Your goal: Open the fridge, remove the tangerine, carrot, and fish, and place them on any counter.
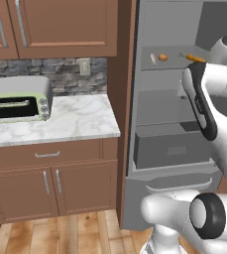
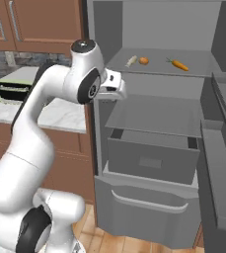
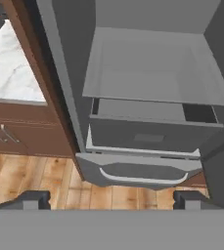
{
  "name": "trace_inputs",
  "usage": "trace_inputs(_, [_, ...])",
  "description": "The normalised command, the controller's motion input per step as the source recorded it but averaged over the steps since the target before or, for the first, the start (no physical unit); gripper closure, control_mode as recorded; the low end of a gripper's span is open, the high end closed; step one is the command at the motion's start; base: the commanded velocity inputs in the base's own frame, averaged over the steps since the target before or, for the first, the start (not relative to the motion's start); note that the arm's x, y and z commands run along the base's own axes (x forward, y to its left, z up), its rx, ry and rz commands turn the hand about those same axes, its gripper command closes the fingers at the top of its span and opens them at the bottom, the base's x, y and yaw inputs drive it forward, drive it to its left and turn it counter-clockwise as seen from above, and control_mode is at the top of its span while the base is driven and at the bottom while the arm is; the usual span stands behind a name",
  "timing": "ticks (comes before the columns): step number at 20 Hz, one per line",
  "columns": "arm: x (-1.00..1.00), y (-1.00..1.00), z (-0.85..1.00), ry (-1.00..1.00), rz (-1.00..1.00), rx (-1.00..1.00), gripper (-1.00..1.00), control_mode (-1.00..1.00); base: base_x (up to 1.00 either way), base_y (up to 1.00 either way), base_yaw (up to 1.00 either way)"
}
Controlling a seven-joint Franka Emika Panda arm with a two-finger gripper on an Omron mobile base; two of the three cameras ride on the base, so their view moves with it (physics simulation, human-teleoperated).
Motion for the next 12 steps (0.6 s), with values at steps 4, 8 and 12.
trace_inputs(4, [0.00, 1.00, -0.06, 0.02, 0.09, -0.24, -1.00, -1.00, 0.00, 0.00, 0.00])
trace_inputs(8, [0.00, 0.91, 0.00, 0.00, 0.04, -0.20, -1.00, -1.00, 0.00, 0.00, 0.00])
trace_inputs(12, [0.00, 0.60, 0.00, 0.00, 0.00, -0.13, -1.00, -1.00, 0.00, 0.00, 0.00])
